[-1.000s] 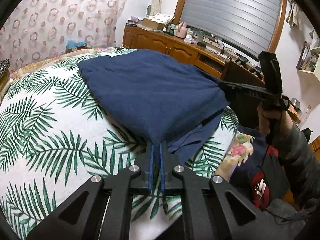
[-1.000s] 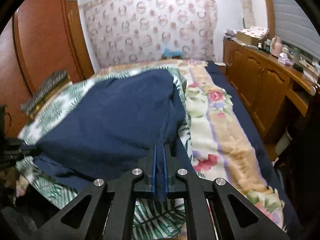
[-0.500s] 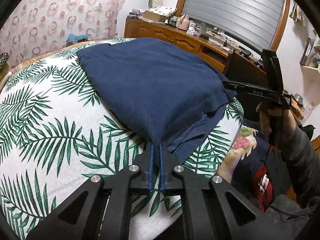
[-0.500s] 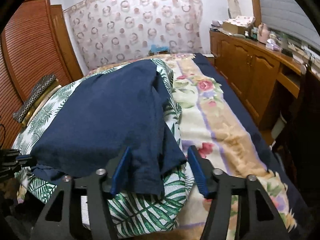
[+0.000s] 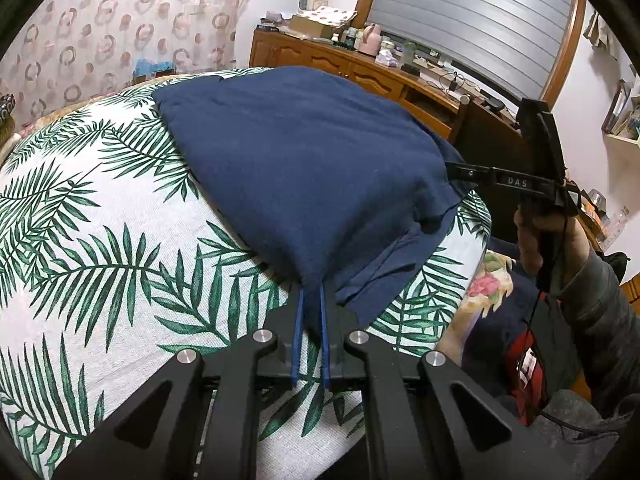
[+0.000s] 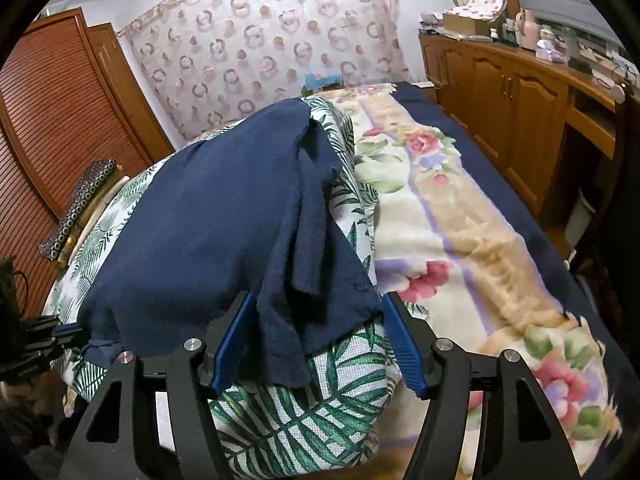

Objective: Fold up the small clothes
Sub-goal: 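Grasp the navy shirt bundle's edge with the left gripper while the right gripper grasps beside it, then lift the shirt edge with both grippers and fold it over the bundle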

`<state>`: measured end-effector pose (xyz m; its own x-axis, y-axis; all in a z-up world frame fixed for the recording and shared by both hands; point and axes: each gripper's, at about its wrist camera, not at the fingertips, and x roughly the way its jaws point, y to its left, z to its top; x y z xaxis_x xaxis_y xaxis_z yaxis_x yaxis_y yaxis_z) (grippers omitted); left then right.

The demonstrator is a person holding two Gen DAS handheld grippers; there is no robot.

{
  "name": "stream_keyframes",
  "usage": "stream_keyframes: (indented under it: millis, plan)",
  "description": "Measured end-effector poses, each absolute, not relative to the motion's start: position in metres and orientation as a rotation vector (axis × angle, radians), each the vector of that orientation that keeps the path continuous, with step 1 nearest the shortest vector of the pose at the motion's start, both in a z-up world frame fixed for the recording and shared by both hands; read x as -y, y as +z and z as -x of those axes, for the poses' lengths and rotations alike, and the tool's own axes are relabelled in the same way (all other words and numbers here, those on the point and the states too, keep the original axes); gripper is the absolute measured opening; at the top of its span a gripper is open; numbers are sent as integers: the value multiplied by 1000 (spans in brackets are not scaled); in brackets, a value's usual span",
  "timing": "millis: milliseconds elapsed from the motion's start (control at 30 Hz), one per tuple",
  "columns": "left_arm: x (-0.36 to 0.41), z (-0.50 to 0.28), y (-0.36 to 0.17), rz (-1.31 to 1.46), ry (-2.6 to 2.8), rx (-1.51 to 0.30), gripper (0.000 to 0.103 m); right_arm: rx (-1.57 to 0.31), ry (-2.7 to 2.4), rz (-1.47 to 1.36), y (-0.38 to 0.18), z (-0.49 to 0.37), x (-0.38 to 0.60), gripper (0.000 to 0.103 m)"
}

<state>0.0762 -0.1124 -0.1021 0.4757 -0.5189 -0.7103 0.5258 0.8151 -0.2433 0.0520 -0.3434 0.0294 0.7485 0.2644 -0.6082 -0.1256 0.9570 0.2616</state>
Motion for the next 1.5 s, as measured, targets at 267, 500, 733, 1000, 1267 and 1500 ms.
stream_keyframes:
  millis: [267,500,733,1000,1267,1500]
  plan:
    - [112,-77,-102,-10,-636,-864,10,-665,196,-115,29,-46,331,53]
    - [112,-77,-102,-13,-637,-864,10,-656,244,-92,28,-47,327,26]
    - [114,-76,-96,-24,-644,-835,6,-639,282,-84,31,-48,330,9]
    - [86,-72,-39,29,-645,-691,5,-518,331,-96,62,-22,329,8]
    - [47,-54,3,65,-625,-570,5,-423,384,-53,79,16,313,7]
    - [35,-26,27,84,-665,-515,5,-389,434,-43,90,55,317,7]
